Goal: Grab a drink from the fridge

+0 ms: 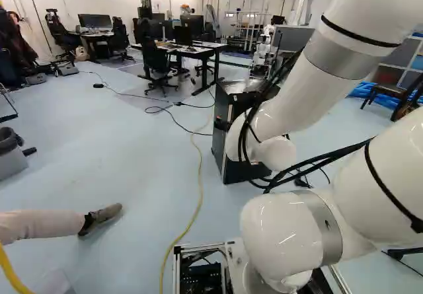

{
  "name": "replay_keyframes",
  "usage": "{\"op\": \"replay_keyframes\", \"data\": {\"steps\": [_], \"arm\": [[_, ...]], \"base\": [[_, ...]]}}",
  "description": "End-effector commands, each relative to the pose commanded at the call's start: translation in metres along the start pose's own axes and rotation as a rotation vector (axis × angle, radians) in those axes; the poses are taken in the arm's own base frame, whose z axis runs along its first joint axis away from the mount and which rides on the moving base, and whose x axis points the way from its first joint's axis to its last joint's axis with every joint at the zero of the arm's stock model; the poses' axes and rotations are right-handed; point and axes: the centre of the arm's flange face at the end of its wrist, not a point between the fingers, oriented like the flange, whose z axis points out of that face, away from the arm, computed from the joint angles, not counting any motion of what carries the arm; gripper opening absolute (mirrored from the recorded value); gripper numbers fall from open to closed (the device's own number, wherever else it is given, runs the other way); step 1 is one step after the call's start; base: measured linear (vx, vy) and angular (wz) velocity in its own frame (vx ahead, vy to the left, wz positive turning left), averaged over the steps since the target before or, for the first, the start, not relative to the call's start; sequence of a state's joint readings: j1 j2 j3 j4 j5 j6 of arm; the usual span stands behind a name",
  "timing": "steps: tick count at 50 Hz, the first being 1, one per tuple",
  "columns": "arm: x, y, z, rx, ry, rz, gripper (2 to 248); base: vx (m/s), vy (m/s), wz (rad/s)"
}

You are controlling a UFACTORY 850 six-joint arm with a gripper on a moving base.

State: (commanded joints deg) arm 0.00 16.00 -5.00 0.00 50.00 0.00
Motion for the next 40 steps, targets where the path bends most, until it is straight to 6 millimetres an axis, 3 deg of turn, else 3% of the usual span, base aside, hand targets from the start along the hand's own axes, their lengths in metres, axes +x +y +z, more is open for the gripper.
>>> {"op": "replay_keyframes", "data": {"steps": [40], "arm": [[0.0, 0.0, 0.0, 0.0, 0.0, 0.0, 247]], "base": [[0.028, -0.002, -0.002]]}}
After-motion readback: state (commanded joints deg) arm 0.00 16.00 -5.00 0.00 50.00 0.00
